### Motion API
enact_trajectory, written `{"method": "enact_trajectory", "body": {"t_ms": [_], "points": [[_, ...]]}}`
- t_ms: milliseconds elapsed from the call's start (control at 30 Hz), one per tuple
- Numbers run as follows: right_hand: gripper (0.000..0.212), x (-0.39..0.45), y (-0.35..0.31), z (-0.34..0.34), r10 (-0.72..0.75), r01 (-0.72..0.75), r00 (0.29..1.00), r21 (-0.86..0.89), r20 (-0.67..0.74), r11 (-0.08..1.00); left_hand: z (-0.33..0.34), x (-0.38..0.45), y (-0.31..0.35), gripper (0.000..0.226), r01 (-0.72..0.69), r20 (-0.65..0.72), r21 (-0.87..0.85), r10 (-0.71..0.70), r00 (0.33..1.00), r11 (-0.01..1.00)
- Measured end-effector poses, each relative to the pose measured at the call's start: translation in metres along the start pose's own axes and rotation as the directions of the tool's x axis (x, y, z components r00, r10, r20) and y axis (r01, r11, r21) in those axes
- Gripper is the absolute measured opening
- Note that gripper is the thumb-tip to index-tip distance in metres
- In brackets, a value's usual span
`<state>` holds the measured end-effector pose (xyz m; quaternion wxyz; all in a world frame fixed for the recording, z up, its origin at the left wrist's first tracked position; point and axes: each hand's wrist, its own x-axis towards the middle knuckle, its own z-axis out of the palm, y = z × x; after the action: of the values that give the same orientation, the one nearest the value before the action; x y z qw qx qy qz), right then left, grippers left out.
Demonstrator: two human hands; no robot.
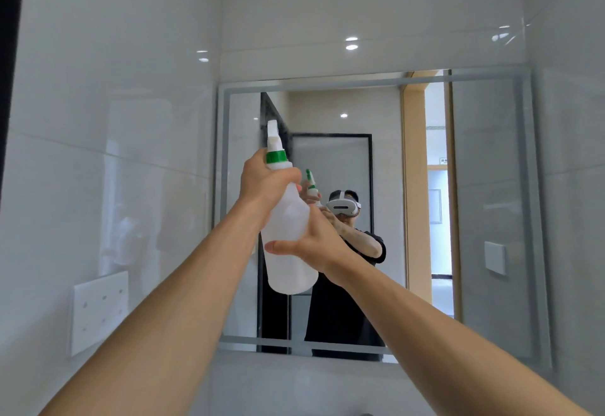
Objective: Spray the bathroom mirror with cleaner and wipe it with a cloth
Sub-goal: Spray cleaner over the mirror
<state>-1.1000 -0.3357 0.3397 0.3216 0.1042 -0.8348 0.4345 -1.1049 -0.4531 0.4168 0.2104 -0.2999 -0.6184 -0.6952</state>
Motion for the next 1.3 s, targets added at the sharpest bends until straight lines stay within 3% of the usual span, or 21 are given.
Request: {"method": "enact_trajectory", "body": {"t_ms": [167,300,567,733,1133,1300], "points": [[0.094,-0.008,0.001,-0.010,0.005,-0.005,0.998,-0.011,-0.060,1.000,0.014,0.002,0.000,0.037,0.025,0.064,-0.046,-0.022,0.998,0.999],[0.078,-0.019,0.005,-0.029,0.010,-0.011,0.996,-0.011,-0.086,1.000,0.031,-0.001,0.001,0.034,0.047,0.146,-0.134,-0.027,0.989,0.990],[0.077,-0.041,0.011,-0.073,0.053,-0.063,0.984,-0.053,-0.172,0.997,0.079,-0.007,0.008,0.050,0.025,0.208,-0.084,-0.007,0.978,0.996],[0.079,-0.057,0.016,-0.099,0.111,-0.134,0.968,-0.088,-0.224,0.987,0.110,-0.015,0.013,0.039,0.018,0.240,-0.081,0.002,0.971,0.997],[0.084,-0.082,0.028,-0.156,0.188,-0.220,0.925,-0.061,-0.330,0.974,0.181,-0.028,0.025,0.050,0.042,0.368,-0.171,0.024,0.930,0.984],[0.077,-0.095,0.034,-0.184,0.227,-0.272,0.888,-0.059,-0.400,0.960,0.210,-0.039,0.035,0.036,0.040,0.393,-0.168,0.029,0.919,0.985]]}}
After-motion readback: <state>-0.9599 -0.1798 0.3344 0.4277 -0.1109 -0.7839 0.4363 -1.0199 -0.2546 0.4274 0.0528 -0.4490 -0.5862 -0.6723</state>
